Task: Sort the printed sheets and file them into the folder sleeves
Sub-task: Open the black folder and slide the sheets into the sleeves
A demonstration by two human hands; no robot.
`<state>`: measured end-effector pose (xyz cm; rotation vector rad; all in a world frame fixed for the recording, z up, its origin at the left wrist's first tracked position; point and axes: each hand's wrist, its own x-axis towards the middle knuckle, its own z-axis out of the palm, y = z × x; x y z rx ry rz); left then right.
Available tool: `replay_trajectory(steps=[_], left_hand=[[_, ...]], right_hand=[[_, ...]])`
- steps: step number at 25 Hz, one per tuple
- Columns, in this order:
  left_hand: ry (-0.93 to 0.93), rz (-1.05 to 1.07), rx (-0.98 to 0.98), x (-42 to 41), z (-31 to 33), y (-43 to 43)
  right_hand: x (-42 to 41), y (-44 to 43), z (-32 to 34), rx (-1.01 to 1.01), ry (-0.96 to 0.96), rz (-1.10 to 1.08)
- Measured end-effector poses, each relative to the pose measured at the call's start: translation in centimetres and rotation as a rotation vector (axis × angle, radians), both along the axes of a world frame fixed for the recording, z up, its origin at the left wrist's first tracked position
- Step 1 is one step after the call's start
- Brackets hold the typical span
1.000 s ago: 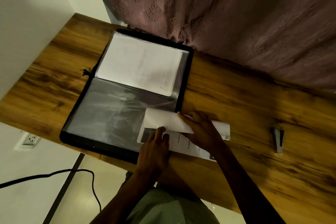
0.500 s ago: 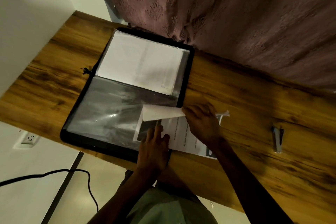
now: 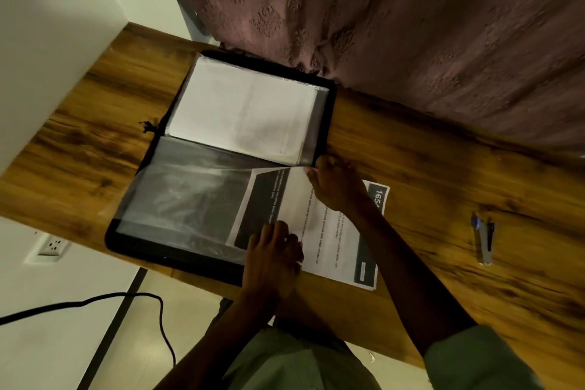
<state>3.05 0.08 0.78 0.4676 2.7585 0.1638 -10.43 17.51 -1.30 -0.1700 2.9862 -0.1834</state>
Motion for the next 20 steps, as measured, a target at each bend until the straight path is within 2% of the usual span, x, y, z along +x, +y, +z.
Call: replay_trajectory(steps=[2,5,8,11,14,17,20], left_hand=[[-0.018,-0.008,0.033,-0.2,0.3,0.0],[-0.035,0.026,0.166,-0.2,0.1,-0.2],[-0.067,0.029,0.215,-0.3,0.0,-0.4],[-0.07,0.018,0.259,-0.5,0.1,-0.7],[-0.051,0.027,0.379,-0.2,-0.3,-1.2],[-0.058,0.049,0.429,0.0,-0.2,-1.3],[0.011,0.029,0.461,-0.1,0.4,-1.0]], right_hand=[[-0.1,-0.5,-0.1,0.067,-0.008,-0.03],[1.4,-1.2,0.2,0.169,0.14,-0.113],[6.0,-2.0,-0.7,0.062,0.263,-0.011],[8.5,-2.7,-2.3,-0.045,0.198,0.215],[6.7,-3.4,-2.7,-0.029,0.076,0.327],[4.3,-4.1,-2.2,-0.043,0.007,0.352],[3.0,-5.0,-2.4,-0.056,-0.012,0.34]])
